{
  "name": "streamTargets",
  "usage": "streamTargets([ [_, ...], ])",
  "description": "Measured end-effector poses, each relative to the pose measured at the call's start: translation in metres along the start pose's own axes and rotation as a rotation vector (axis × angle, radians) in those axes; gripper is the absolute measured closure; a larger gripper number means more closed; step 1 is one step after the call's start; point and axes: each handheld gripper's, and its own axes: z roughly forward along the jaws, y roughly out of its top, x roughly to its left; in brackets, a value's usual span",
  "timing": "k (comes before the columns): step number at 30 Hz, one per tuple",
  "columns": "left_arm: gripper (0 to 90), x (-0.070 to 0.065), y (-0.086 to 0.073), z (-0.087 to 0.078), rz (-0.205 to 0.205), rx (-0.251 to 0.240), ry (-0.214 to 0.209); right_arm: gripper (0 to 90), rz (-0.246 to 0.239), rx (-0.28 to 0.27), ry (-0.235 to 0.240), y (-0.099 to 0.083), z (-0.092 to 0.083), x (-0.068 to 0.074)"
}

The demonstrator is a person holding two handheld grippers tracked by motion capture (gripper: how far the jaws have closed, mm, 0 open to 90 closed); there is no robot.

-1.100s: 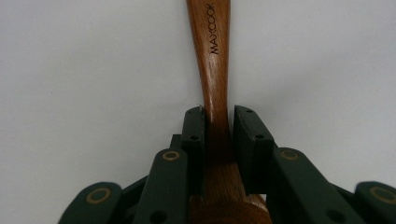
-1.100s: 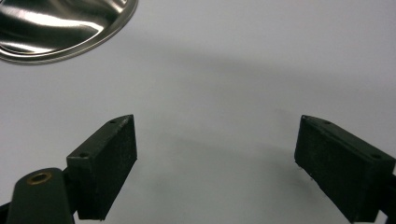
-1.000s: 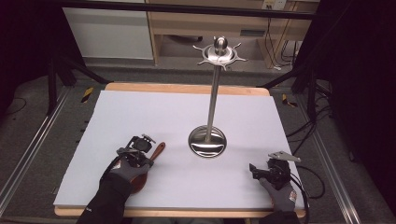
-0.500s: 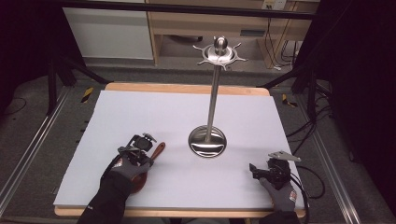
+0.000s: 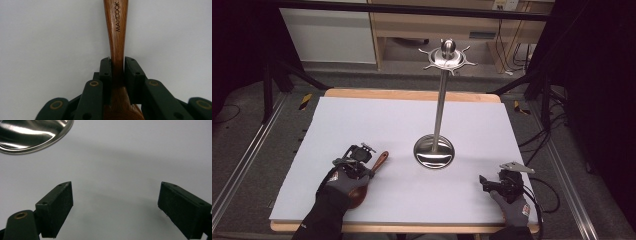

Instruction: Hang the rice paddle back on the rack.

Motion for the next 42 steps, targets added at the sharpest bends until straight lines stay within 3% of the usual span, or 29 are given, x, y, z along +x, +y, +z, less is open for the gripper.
streamTargets([
  [10,76.5,0.000,-0.011,-0.014,-0.009,-0.081,-0.004,13.1,0.006,0.003,0.001,0.000,0.000,0.001],
  [16,76.6,0.000,-0.019,-0.029,-0.016,-0.157,-0.013,13.1,0.004,0.005,0.001,0.000,0.000,0.000],
  [26,76.9,-0.004,-0.034,-0.053,-0.017,-0.308,0.004,13.1,-0.001,0.002,-0.001,0.000,0.000,0.000],
  [29,77.0,-0.006,-0.039,-0.061,-0.026,-0.387,0.008,13.1,0.012,0.005,-0.001,0.000,0.000,0.001],
  [42,77.4,-0.011,-0.048,-0.082,-0.040,-0.594,0.015,13.1,-0.001,0.004,-0.004,0.000,0.000,0.001],
])
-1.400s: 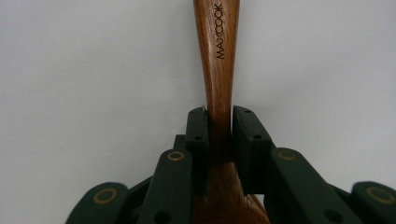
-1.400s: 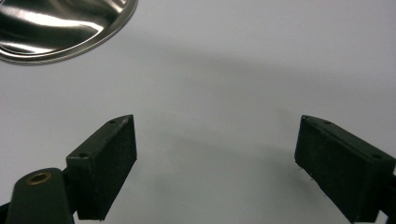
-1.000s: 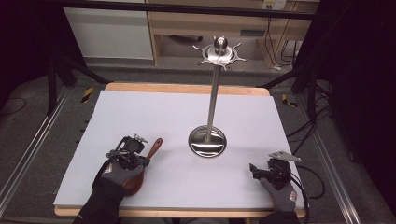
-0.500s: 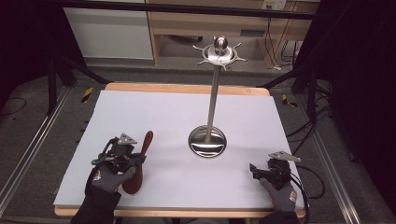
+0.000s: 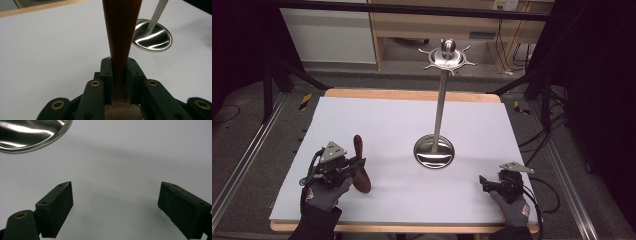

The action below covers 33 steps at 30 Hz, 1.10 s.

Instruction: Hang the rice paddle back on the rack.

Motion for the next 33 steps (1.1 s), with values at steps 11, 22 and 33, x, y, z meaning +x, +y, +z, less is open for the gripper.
streamTargets([
  [11,77.4,0.000,0.009,-0.013,-0.029,-0.122,-0.019,13.1,0.015,0.003,-0.002,0.000,-0.001,0.001],
  [22,77.4,-0.004,0.025,-0.019,-0.023,-0.200,-0.029,13.1,0.010,0.003,-0.002,0.000,0.000,0.001],
  [33,77.4,-0.009,0.042,-0.017,-0.013,-0.238,-0.044,13.1,0.000,0.001,-0.005,0.000,0.000,0.000],
])
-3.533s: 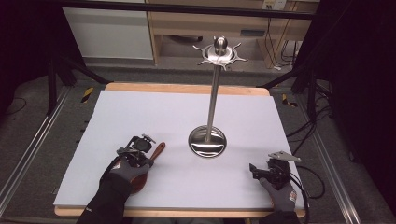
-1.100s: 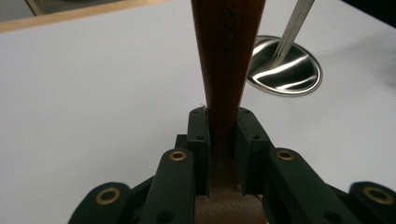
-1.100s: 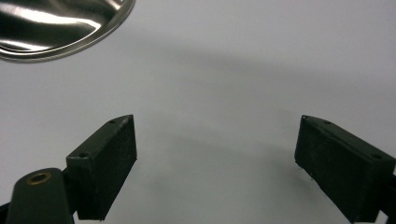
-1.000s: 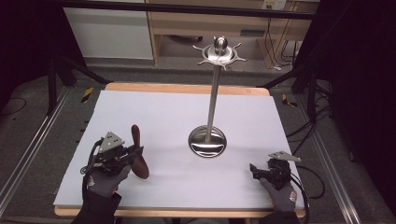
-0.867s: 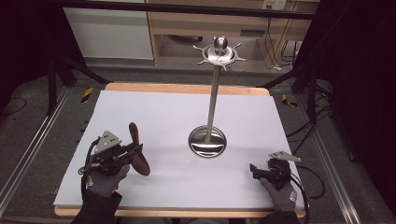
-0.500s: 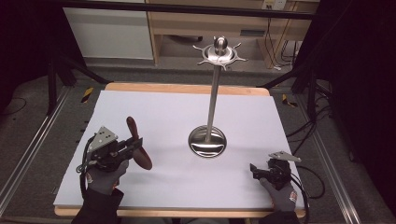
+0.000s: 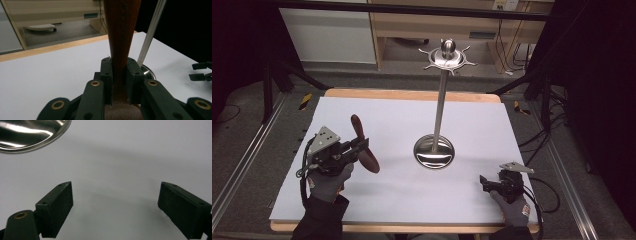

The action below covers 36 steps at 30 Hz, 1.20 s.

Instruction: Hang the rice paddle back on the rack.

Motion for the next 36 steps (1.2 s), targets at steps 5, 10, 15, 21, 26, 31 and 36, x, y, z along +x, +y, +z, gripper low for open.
streamTargets([
  [5,77.4,-0.004,0.010,0.003,0.007,-0.017,-0.011,13.1,0.002,0.000,0.001,0.000,0.000,0.000],
  [10,77.4,-0.011,0.021,0.006,0.022,-0.023,-0.027,13.1,0.009,0.001,0.003,0.000,0.000,0.001],
  [15,77.4,-0.018,0.031,0.008,0.037,-0.032,-0.037,13.1,0.009,0.000,-0.002,0.000,-0.001,0.001],
  [21,77.4,-0.022,0.041,0.009,0.051,-0.039,-0.048,13.1,-0.001,0.000,-0.001,0.000,0.000,0.000],
  [26,77.4,-0.026,0.048,0.012,0.060,-0.045,-0.058,13.1,0.002,-0.001,0.002,0.000,-0.001,0.000],
  [31,77.4,-0.029,0.055,0.014,0.075,-0.055,-0.064,13.1,0.014,0.001,0.003,0.000,-0.001,0.001],
  [36,77.4,-0.033,0.063,0.014,0.078,-0.064,-0.079,13.1,0.015,0.000,0.000,0.000,-0.001,0.001],
])
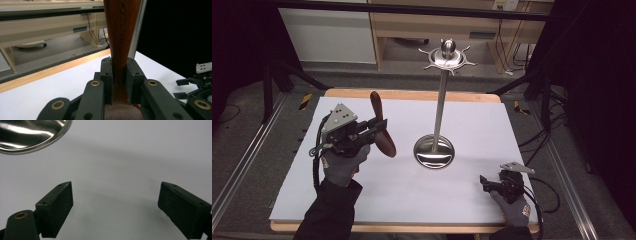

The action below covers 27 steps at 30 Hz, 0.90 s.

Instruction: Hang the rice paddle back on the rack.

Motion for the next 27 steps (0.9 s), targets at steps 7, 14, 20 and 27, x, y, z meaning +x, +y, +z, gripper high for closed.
streamTargets([
  [7,77.4,-0.006,0.008,0.003,0.007,-0.006,-0.010,13.1,-0.003,-0.003,0.001,0.000,0.000,-0.001],
  [14,77.4,-0.010,0.017,0.009,0.020,0.000,-0.025,13.1,-0.001,0.000,0.002,0.000,0.001,0.000],
  [20,77.4,-0.017,0.026,0.016,0.040,0.005,-0.033,13.1,-0.009,-0.002,0.002,0.000,0.001,-0.001],
  [27,77.4,-0.020,0.035,0.017,0.051,-0.005,-0.035,13.1,-0.014,-0.004,0.004,0.001,0.001,-0.001],
])
